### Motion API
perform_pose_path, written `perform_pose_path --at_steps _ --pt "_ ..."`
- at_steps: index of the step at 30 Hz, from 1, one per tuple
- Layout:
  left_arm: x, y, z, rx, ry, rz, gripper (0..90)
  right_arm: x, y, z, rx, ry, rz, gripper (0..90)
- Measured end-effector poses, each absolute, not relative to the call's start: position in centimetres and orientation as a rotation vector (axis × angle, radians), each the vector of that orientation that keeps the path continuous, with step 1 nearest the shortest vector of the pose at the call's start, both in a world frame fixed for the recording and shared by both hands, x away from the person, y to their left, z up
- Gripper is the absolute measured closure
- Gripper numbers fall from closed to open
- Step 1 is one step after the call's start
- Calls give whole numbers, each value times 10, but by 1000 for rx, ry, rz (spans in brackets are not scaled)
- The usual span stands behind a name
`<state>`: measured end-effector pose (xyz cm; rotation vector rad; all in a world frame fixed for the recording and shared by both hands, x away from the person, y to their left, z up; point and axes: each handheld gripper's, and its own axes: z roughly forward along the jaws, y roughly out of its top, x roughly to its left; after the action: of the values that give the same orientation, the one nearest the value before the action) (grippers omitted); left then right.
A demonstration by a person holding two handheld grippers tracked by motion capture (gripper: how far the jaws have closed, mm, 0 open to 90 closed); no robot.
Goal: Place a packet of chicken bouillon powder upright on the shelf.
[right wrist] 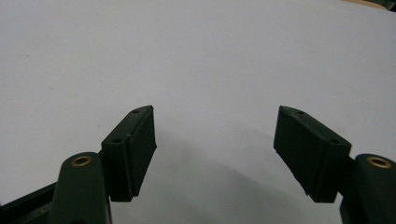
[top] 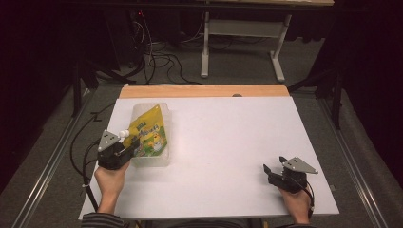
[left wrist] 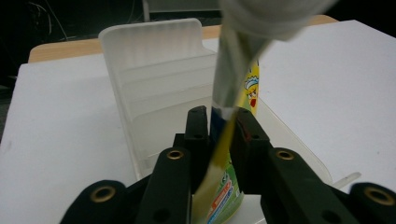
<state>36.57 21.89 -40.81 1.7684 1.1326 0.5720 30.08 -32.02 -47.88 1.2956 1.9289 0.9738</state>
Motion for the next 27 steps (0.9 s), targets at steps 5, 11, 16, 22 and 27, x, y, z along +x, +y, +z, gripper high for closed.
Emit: perform_pose_path --at_steps 5,11,16,22,27 --pt "361 217 -408 1769 1133 619 660 301 -320 -479 1295 1932 977 303" --pt "356 220 -408 1756 1149 643 576 301 -321 -479 1297 1934 980 304" --pt "351 224 -407 1726 1160 640 513 301 -321 -479 1302 1935 979 304" --pt "340 228 -410 1700 1164 644 475 302 -322 -479 1304 1941 988 306" --pt "331 230 -411 1693 1172 647 462 302 -323 -478 1308 1937 995 309"
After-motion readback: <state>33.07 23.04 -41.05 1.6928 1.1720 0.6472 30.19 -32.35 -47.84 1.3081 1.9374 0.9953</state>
